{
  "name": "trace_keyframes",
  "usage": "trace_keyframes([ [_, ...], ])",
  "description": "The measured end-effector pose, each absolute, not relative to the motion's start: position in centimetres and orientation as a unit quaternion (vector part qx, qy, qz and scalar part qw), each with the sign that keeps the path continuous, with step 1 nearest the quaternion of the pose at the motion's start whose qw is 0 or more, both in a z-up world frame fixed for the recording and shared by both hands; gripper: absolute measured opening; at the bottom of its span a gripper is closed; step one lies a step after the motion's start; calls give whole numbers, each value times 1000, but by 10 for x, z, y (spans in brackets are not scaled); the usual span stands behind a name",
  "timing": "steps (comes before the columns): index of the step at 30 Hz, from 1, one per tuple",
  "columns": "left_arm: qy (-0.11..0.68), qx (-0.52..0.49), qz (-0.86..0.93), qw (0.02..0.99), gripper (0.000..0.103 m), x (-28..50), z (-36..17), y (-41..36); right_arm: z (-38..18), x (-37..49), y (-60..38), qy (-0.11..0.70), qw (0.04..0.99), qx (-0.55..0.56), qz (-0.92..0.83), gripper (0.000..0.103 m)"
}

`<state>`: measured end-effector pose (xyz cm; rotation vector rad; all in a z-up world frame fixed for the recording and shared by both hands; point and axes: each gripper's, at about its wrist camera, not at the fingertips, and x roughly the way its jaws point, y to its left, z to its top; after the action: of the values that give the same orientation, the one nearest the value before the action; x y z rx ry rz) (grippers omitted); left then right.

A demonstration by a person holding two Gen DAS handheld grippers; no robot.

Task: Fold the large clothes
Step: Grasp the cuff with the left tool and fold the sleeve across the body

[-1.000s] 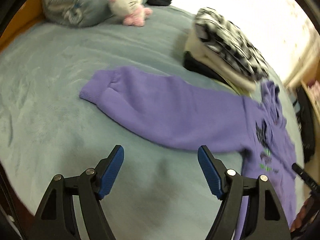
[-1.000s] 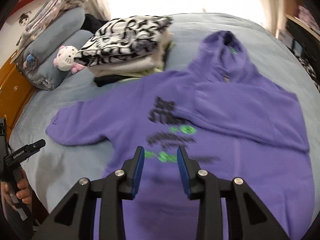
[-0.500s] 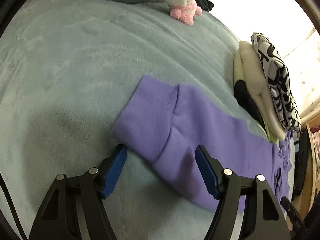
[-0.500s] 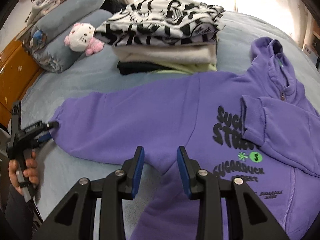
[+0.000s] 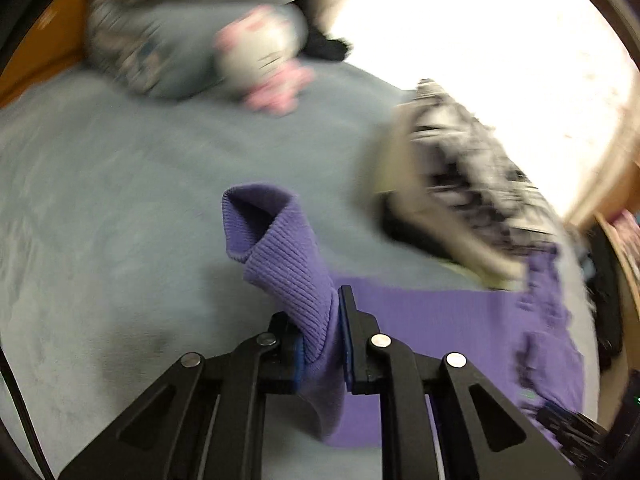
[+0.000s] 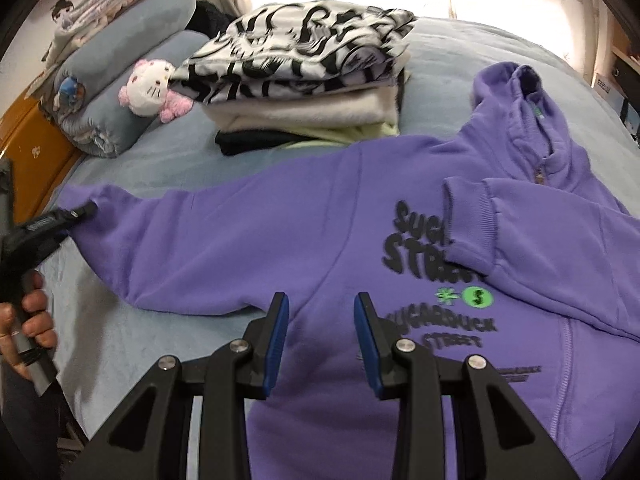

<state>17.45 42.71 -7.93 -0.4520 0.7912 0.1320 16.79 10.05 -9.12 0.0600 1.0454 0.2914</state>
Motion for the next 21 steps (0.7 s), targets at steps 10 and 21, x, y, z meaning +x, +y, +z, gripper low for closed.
trace_keyframes([
  [10, 377, -113, -99, 914, 11, 179, -4, 223, -71, 149, 12, 471, 873, 73, 105, 34],
  [21, 410, -96, -208, 883, 10, 195, -54, 43, -79, 149, -117, 472, 863, 165, 74, 34],
])
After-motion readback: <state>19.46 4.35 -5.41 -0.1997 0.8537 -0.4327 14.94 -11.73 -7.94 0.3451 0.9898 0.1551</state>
